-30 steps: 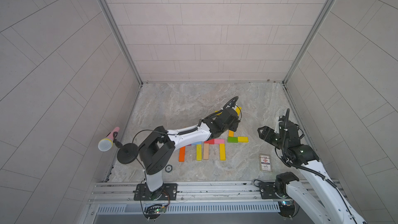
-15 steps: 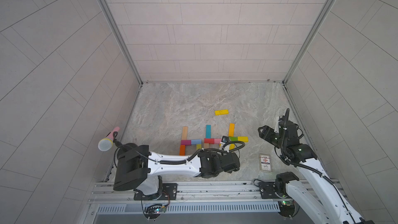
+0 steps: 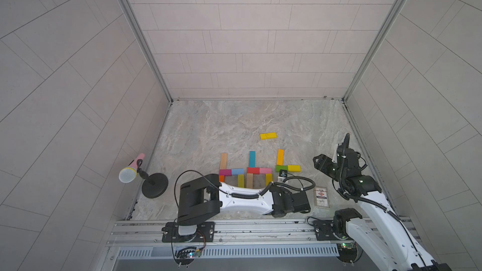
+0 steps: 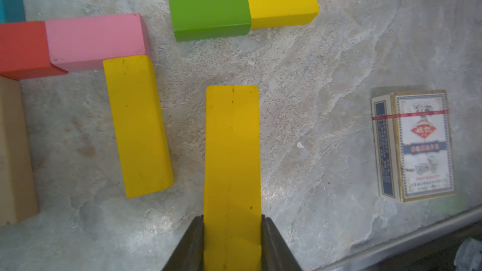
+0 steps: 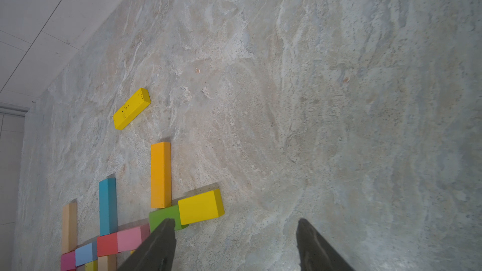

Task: Assemble the letter h with building blocks
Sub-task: Assemble the building block at the center of the board.

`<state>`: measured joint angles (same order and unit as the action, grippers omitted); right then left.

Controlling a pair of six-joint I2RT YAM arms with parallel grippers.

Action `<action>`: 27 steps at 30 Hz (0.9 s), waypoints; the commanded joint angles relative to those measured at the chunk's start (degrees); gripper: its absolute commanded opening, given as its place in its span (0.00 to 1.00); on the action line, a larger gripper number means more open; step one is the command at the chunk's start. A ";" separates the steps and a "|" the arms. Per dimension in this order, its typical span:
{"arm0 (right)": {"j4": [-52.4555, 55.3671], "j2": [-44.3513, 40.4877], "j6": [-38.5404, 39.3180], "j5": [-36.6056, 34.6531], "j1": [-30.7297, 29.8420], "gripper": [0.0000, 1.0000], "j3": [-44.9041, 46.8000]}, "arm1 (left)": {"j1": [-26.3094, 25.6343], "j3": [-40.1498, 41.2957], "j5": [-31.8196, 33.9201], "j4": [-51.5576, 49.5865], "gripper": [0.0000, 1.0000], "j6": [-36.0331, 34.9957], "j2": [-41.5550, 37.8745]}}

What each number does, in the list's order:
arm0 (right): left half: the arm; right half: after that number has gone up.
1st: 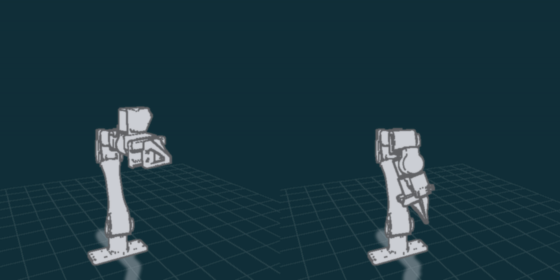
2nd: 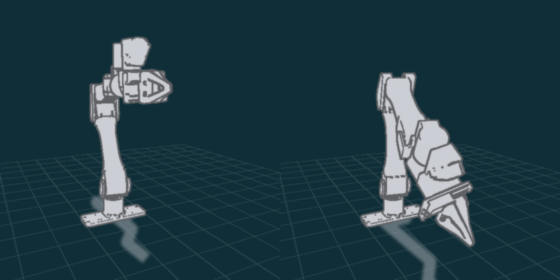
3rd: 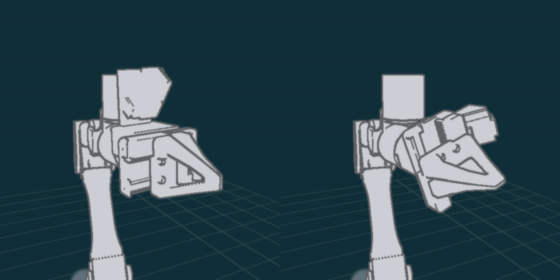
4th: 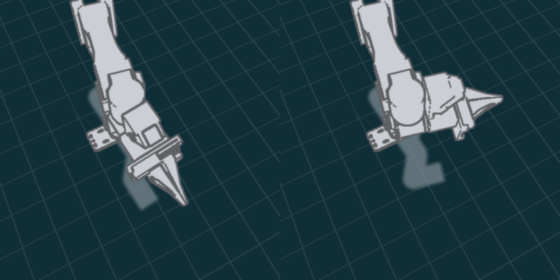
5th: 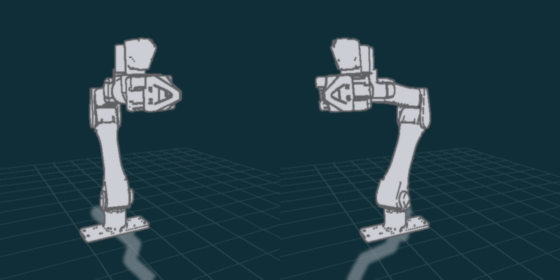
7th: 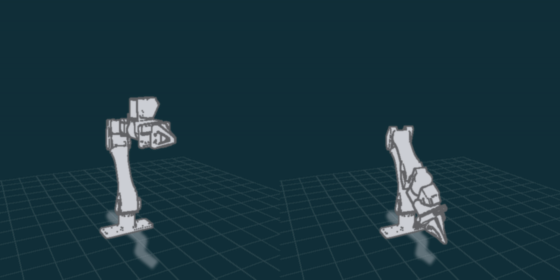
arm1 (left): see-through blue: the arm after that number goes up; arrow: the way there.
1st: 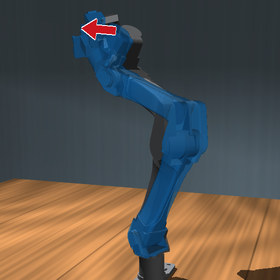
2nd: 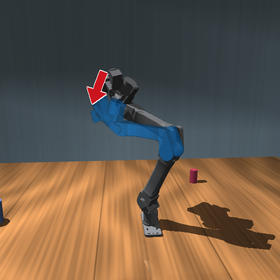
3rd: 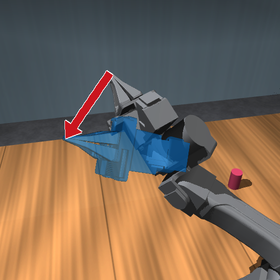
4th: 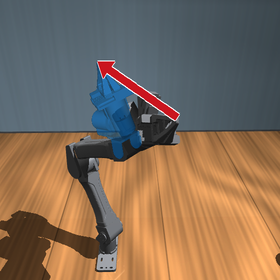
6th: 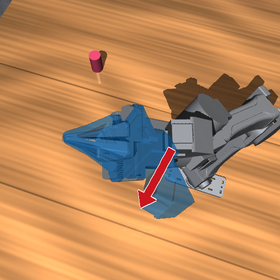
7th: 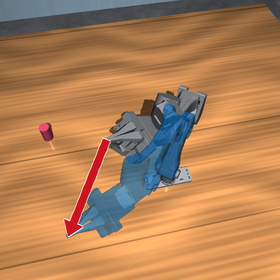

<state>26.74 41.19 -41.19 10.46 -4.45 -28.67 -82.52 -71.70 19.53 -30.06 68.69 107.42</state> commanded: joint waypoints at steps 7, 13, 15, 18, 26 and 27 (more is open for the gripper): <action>0.05 -1.54 0.45 0.53 0.64 0.78 0.09 | 1.31 -2.82 -0.17 -2.09 0.33 0.66 5.12; 1.41 -1.81 0.41 0.18 0.76 0.85 -0.69 | 1.36 -3.62 0.42 0.64 0.61 -3.32 3.77; 2.19 -2.14 0.41 0.26 0.83 0.86 -1.14 | 1.32 -2.98 1.05 2.19 0.64 -4.91 1.05; 3.00 -2.77 1.59 2.58 0.79 0.82 -1.74 | 0.64 -2.08 4.76 2.56 0.66 -8.94 -5.71; 9.28 -6.38 0.93 8.85 -7.07 0.73 0.11 | -0.80 13.30 13.88 5.11 0.80 -24.11 -38.60; 9.86 -6.92 0.08 7.54 -9.85 0.73 0.49 | -0.84 15.54 14.47 4.78 0.81 -24.93 -42.60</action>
<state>32.56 35.79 -39.86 17.67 -9.78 -29.15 -83.37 -61.63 29.08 -24.21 50.70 70.96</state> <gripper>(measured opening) 0.728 0.806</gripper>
